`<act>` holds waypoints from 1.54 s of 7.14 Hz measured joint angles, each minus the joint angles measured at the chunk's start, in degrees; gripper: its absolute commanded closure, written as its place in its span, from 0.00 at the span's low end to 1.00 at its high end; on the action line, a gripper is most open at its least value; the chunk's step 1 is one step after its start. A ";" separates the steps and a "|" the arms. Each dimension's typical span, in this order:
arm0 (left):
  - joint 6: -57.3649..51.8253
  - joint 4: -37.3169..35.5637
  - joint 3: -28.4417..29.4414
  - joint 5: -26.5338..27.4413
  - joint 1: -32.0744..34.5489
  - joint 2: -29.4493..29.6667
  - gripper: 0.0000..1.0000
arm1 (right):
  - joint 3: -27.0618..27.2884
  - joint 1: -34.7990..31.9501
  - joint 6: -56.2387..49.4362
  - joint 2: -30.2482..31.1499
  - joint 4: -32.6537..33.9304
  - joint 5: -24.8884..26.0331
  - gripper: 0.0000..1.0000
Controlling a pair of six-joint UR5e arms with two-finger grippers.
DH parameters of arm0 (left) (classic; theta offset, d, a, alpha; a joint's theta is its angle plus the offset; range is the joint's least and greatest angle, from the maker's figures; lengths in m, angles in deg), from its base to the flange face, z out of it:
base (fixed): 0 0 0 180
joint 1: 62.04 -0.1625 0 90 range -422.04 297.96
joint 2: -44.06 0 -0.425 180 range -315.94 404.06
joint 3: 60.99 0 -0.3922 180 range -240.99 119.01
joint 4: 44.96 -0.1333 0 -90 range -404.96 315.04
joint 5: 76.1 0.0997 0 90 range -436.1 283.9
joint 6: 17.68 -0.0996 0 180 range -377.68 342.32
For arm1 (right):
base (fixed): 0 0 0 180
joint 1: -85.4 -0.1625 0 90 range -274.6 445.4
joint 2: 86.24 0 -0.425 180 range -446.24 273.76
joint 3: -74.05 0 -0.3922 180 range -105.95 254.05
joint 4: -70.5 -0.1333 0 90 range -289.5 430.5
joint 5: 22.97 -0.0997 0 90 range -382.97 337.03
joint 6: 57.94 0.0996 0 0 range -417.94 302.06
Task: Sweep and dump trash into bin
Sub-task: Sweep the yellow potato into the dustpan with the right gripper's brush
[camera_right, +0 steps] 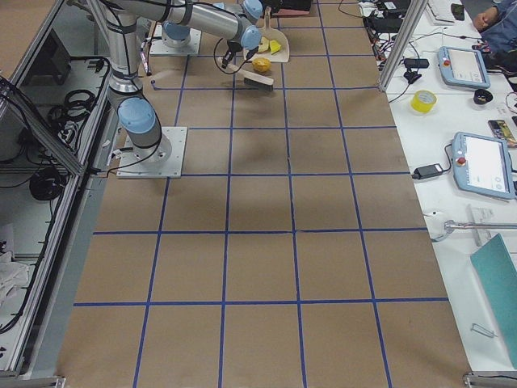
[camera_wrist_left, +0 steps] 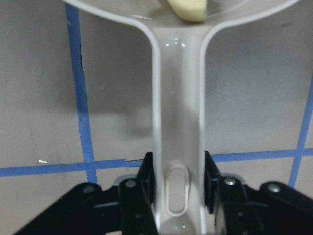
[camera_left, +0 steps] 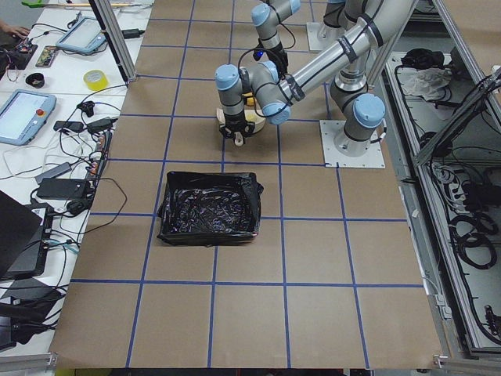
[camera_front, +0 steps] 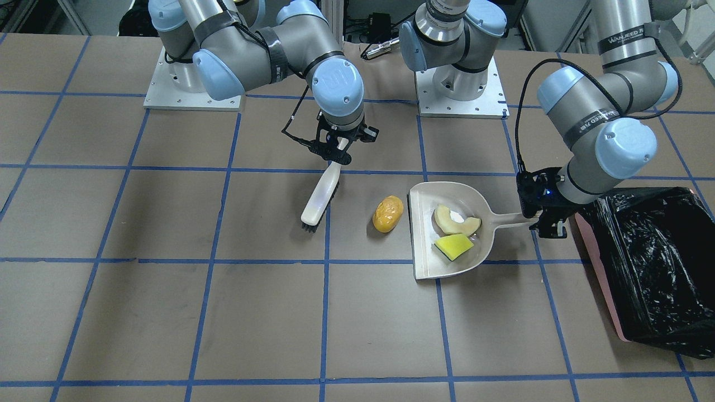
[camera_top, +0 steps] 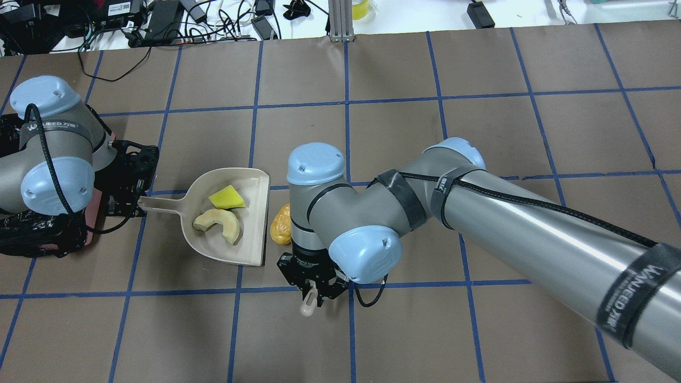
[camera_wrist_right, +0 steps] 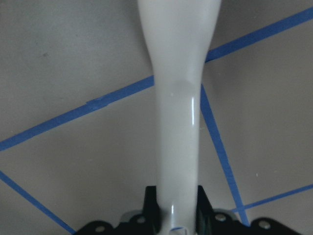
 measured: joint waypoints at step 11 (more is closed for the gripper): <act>0.22 -0.16 0.10 -3.81 -2.65 0.18 1.00 | -21.47 -5.82 -13.76 -13.40 -3.91 7.23 1.00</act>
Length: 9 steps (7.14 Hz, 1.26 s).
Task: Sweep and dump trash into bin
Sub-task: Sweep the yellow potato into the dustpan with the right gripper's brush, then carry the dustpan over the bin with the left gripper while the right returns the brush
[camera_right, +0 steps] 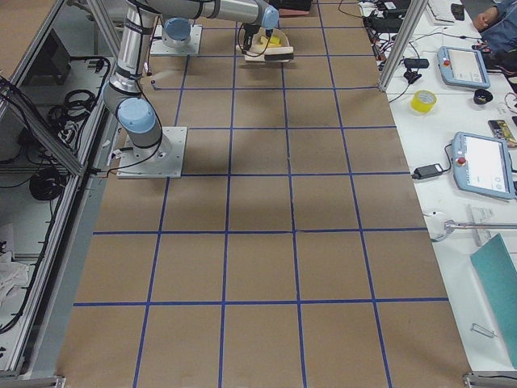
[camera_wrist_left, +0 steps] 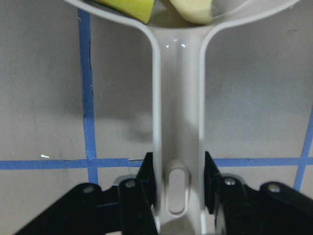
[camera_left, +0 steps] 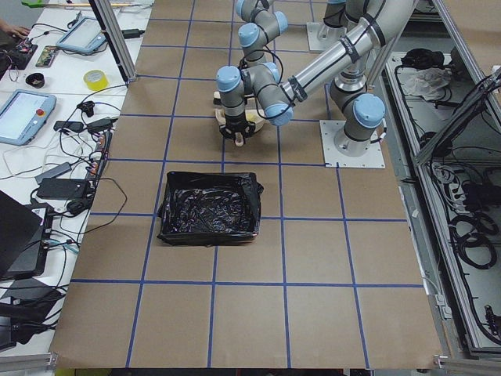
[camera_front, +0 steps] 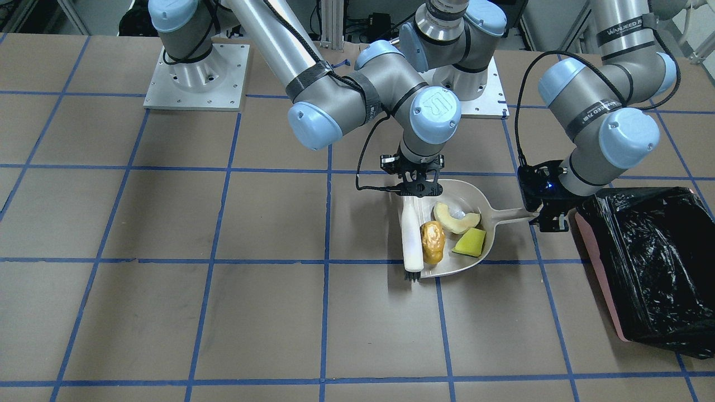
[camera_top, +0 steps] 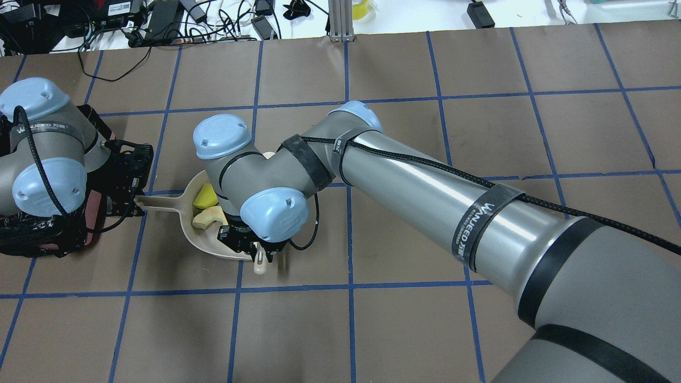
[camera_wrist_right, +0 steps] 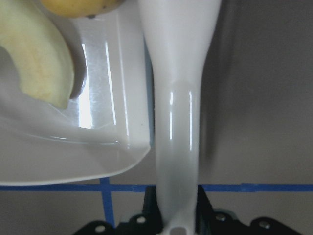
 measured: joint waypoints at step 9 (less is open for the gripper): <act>-0.98 2.92 1.54 -11.14 -10.38 -0.21 1.00 | 3.29 28.33 -19.99 10.43 -12.43 9.75 1.00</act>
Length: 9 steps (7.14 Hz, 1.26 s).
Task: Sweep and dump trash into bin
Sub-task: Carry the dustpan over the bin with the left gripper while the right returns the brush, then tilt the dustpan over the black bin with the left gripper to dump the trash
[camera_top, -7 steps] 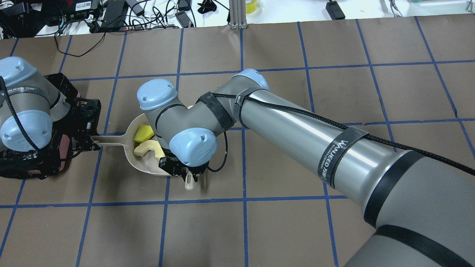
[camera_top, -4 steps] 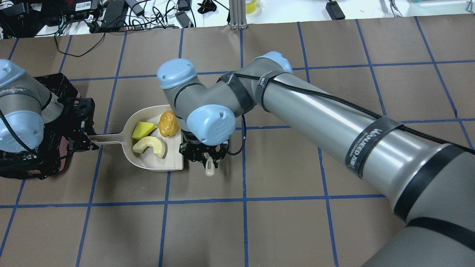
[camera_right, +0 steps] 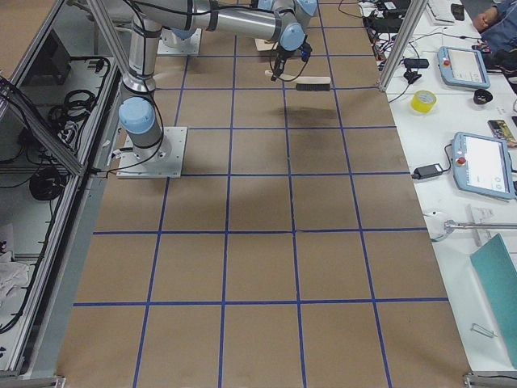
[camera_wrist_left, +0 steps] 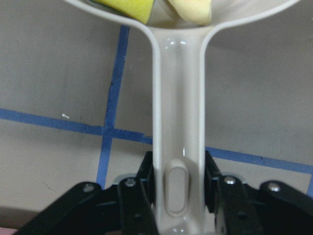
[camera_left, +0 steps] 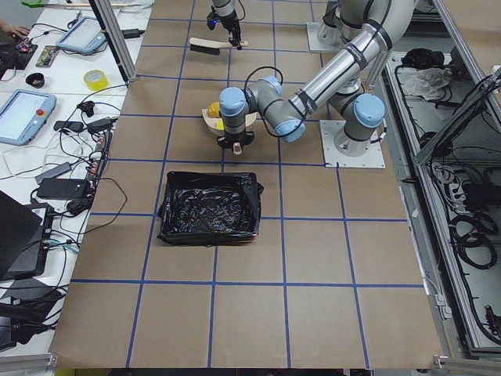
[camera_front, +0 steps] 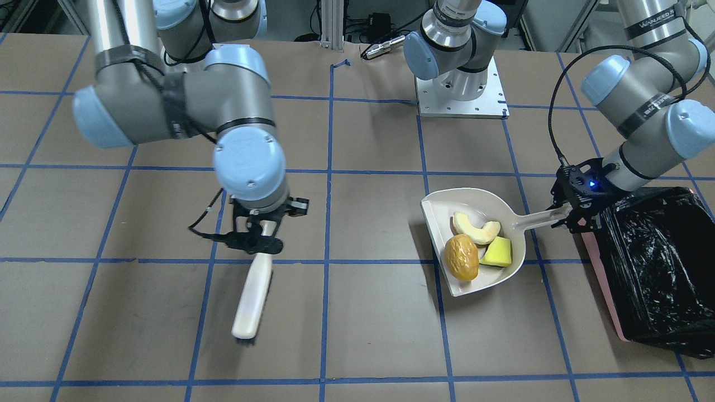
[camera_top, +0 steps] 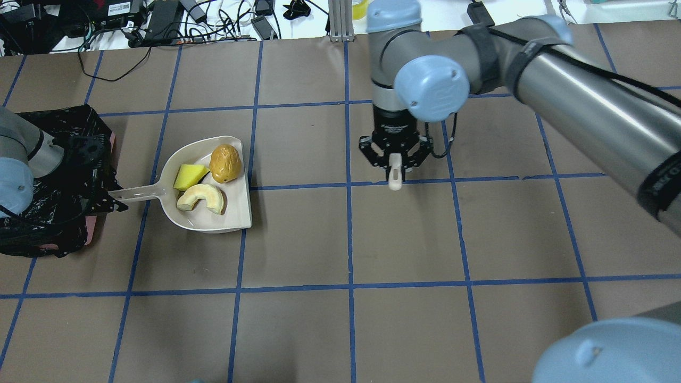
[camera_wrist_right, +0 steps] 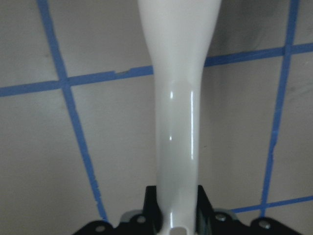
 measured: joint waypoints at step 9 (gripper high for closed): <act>-8.45 22.20 19.01 -3.44 -22.09 1.08 1.00 | 4.52 29.77 -36.93 -3.32 7.76 9.13 1.00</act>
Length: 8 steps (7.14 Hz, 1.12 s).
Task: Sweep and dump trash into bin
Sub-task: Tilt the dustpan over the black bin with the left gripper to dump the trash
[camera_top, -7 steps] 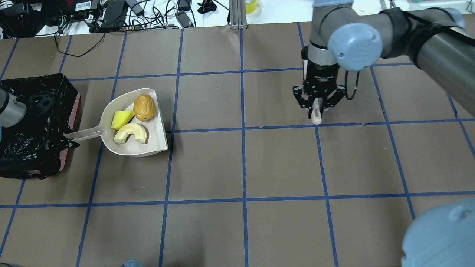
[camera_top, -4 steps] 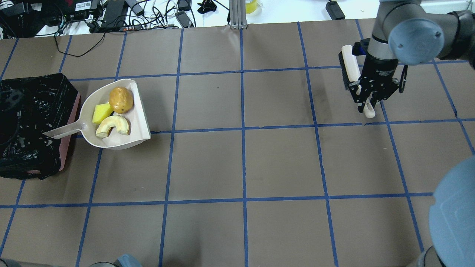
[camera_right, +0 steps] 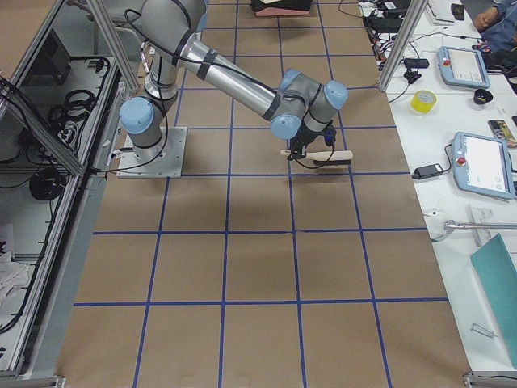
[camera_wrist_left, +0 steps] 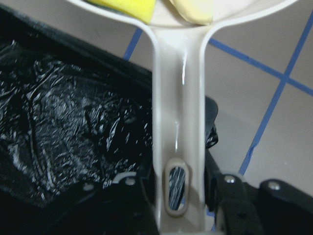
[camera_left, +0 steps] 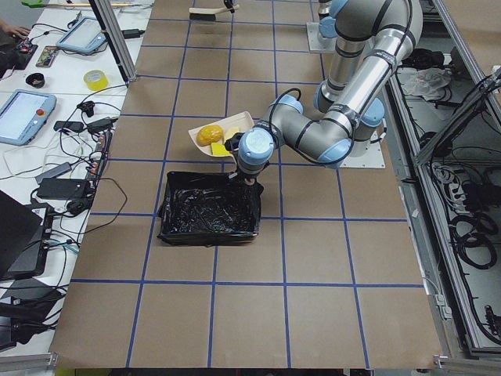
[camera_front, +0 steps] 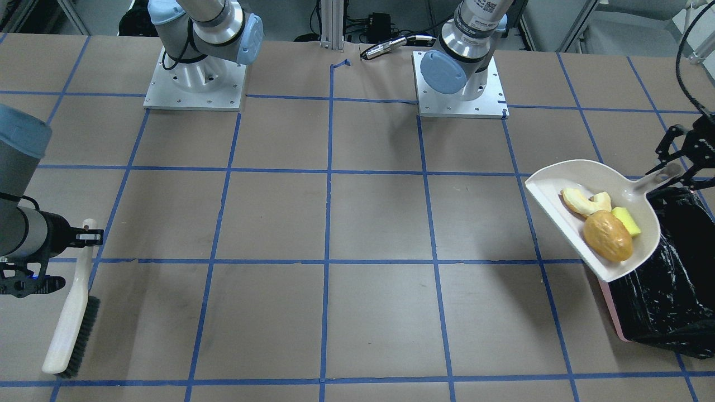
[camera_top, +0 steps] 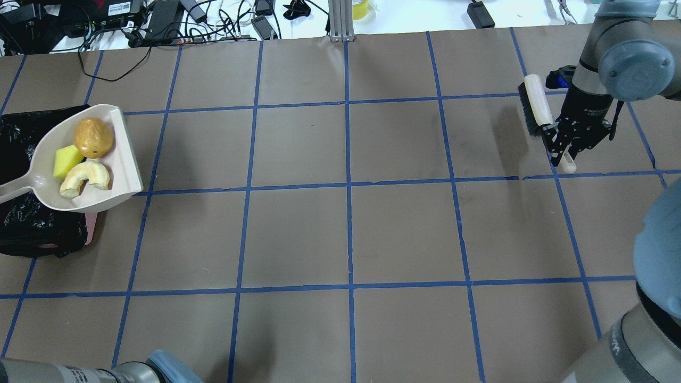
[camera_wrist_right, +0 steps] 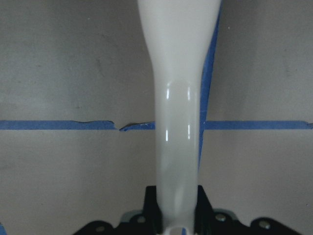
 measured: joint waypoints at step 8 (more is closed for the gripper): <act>-3.16 -7.90 22.74 26.83 0.01 11.33 1.00 | 0.79 0.25 -0.02 -1.76 1.21 3.73 0.29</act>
